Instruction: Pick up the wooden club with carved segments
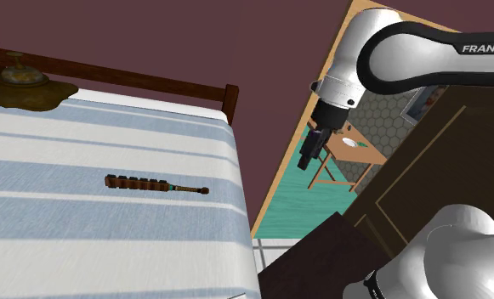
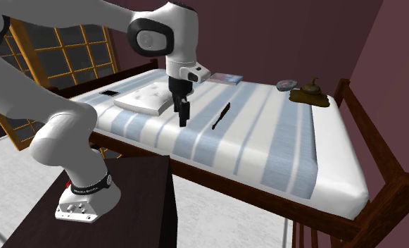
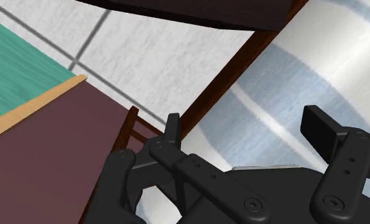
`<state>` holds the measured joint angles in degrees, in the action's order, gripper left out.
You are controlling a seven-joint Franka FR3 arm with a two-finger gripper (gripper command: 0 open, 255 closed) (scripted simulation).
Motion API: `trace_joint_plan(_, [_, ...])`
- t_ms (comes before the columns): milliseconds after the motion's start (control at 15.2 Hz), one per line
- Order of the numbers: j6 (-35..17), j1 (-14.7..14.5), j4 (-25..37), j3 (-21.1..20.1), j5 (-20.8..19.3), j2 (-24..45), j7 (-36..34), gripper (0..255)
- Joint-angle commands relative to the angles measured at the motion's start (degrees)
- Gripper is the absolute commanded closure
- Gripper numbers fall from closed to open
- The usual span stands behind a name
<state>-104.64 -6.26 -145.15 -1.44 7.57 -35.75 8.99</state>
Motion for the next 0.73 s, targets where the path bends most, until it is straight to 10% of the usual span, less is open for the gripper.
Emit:
trace_joint_plan(0, [-5.3, -1.4, -0.5, -0.1, 0.4, 2.9, 3.3, 0])
trace_joint_plan(660, [-27.6, -8.8, 2.3, -1.7, 4.0, 19.9, 18.8, 0])
